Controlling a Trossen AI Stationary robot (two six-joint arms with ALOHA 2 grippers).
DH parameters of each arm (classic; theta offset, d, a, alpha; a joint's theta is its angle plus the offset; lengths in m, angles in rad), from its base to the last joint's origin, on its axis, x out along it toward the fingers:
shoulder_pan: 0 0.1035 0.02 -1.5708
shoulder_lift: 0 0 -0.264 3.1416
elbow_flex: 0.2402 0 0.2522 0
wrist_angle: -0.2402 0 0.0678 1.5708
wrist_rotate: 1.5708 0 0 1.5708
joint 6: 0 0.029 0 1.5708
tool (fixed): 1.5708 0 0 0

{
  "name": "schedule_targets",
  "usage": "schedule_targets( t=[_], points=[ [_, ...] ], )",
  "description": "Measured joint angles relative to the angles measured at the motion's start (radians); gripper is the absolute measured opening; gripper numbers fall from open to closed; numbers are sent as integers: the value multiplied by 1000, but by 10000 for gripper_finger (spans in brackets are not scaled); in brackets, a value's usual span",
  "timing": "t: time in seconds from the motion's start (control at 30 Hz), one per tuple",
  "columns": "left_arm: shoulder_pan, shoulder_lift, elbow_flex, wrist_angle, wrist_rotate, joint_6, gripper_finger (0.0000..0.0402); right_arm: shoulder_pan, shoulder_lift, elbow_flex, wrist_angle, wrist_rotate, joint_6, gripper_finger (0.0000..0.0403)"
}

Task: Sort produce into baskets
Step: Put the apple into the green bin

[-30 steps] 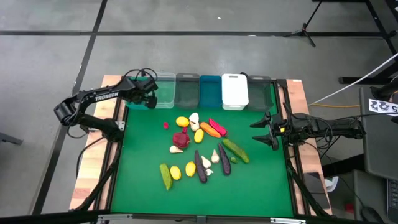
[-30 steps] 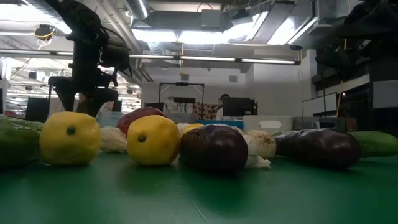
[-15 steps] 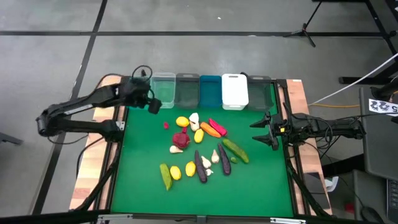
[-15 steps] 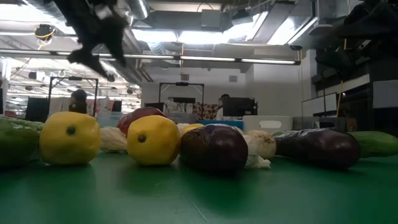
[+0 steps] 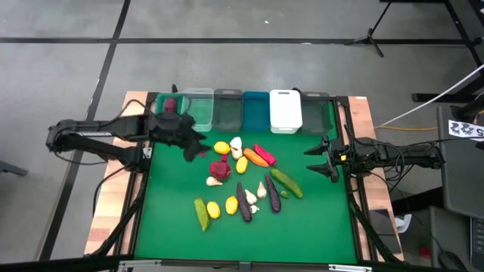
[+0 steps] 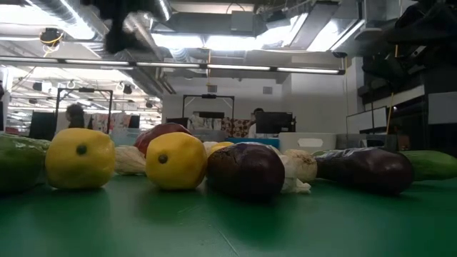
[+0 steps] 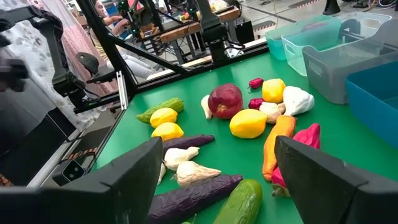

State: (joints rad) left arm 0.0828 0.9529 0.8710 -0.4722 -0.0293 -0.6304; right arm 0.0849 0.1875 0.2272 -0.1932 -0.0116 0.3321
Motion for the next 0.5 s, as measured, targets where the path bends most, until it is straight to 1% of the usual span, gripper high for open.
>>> schedule_targets(
  t=[0.1,0.2,0.37,0.5],
  points=[
    [-92,82,0,133,-16,167,329,0,0,0,0,0,0,310],
    [-151,186,0,152,-36,275,329,0,0,0,0,0,5,310],
    [-170,341,0,113,-44,325,329,0,0,0,0,0,9,310],
    [-187,426,0,125,-61,400,329,0,0,0,0,0,10,310]
  ],
)
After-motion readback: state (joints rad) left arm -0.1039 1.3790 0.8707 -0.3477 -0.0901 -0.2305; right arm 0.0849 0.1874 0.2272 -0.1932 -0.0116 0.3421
